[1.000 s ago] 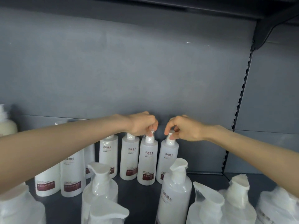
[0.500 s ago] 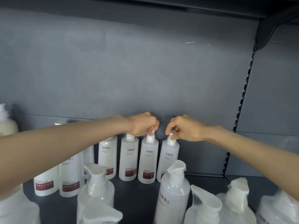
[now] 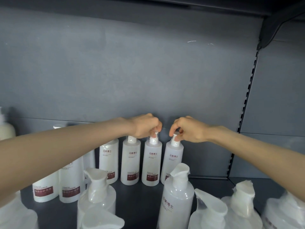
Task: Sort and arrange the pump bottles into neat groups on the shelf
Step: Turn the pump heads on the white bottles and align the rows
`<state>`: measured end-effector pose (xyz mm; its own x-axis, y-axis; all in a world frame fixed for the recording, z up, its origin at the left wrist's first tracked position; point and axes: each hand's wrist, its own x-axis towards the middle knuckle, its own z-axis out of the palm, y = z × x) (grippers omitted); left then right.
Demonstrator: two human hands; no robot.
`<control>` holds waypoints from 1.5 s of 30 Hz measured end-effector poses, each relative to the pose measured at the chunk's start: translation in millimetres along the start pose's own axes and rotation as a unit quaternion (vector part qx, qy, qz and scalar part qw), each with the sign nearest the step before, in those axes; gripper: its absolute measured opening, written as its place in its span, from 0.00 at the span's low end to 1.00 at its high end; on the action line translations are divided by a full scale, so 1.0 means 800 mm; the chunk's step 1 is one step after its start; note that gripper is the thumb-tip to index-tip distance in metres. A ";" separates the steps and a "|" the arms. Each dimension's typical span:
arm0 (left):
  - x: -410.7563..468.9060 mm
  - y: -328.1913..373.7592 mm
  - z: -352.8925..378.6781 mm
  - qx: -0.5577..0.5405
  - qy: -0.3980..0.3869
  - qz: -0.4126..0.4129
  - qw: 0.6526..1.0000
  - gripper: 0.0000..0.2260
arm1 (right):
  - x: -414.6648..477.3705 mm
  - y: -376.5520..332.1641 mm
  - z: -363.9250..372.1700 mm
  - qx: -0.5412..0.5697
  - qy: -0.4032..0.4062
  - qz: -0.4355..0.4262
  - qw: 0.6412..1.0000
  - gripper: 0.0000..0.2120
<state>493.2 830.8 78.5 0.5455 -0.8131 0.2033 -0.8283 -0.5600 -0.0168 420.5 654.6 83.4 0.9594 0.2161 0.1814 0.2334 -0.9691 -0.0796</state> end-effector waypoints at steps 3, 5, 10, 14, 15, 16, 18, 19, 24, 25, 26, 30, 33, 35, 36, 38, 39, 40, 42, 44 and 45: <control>0.000 0.000 0.000 -0.008 -0.001 0.001 1.000 0.05 | 0.002 0.000 -0.001 -0.006 -0.004 -0.001 1.000 0.09; 0.000 -0.001 0.000 -0.012 -0.001 0.003 1.000 0.02 | 0.003 0.000 -0.002 -0.008 -0.009 0.000 1.000 0.10; -0.001 0.000 -0.001 -0.019 0.004 -0.004 1.000 0.04 | 0.005 0.002 -0.001 -0.006 -0.006 0.003 1.000 0.10; -0.001 0.001 -0.003 -0.015 -0.004 -0.007 1.000 0.06 | 0.006 0.000 -0.001 -0.011 -0.007 -0.002 1.000 0.10; 0.000 0.002 -0.003 -0.013 -0.005 -0.007 1.000 0.07 | 0.005 0.000 -0.001 -0.011 -0.008 -0.002 1.000 0.10; 0.000 0.002 -0.003 -0.011 -0.008 -0.009 1.000 0.07 | 0.005 0.000 -0.002 -0.012 -0.011 -0.002 1.000 0.10; 0.000 0.002 -0.005 -0.009 -0.015 -0.015 1.000 0.08 | 0.003 0.000 -0.004 -0.013 -0.016 0.001 1.000 0.10; 0.000 0.003 -0.006 -0.007 -0.020 -0.017 1.000 0.09 | 0.002 0.000 -0.005 -0.014 -0.019 0.004 1.000 0.10; -0.003 0.014 -0.018 0.032 -0.062 -0.028 0.997 0.15 | -0.009 -0.012 -0.014 -0.016 -0.024 0.013 1.000 0.14; -0.005 0.017 -0.022 0.042 -0.067 -0.029 0.996 0.16 | -0.012 -0.016 -0.017 -0.015 -0.018 0.014 1.000 0.15; -0.007 0.020 -0.026 0.049 -0.069 -0.029 0.996 0.16 | -0.016 -0.019 -0.021 -0.014 -0.011 0.017 1.000 0.15; -0.023 0.038 -0.047 0.065 -0.065 -0.027 0.995 0.16 | -0.040 -0.029 -0.039 -0.009 0.019 0.032 0.999 0.14; -0.039 0.053 -0.064 0.064 -0.046 -0.022 0.997 0.16 | -0.065 -0.034 -0.053 -0.007 0.033 0.047 0.998 0.14; -0.051 0.065 -0.073 0.059 -0.032 -0.017 0.998 0.16 | -0.083 -0.033 -0.060 -0.002 0.045 0.057 0.997 0.13; -0.056 0.072 -0.077 0.055 -0.027 -0.015 0.998 0.16 | -0.092 -0.032 -0.064 -0.003 0.049 0.061 0.997 0.12; -0.067 0.086 -0.083 0.044 -0.021 -0.008 0.999 0.15 | -0.112 -0.028 -0.071 -0.002 0.056 0.068 0.996 0.11; -0.072 0.095 -0.085 0.038 -0.019 -0.003 0.999 0.15 | -0.121 -0.026 -0.074 -0.002 0.059 0.071 0.996 0.10; -0.077 0.103 -0.087 0.033 -0.017 0.002 0.999 0.15 | -0.132 -0.023 -0.077 -0.004 0.062 0.072 0.995 0.09; -0.085 0.122 -0.091 0.028 -0.014 0.014 0.999 0.14 | -0.153 -0.017 -0.083 -0.007 0.068 0.072 0.995 0.08; -0.091 0.141 -0.094 0.020 -0.007 0.021 1.000 0.13 | -0.176 -0.010 -0.089 0.000 0.075 0.073 0.995 0.08; -0.095 0.153 -0.095 0.013 -0.004 0.025 1.000 0.13 | -0.189 -0.006 -0.093 0.011 0.079 0.075 0.994 0.08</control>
<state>340.7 835.8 135.7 0.5051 -0.8411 0.1933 -0.8508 -0.5229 -0.0522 262.6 617.6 128.8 0.9471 0.0469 0.3176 0.0954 -0.9857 -0.1388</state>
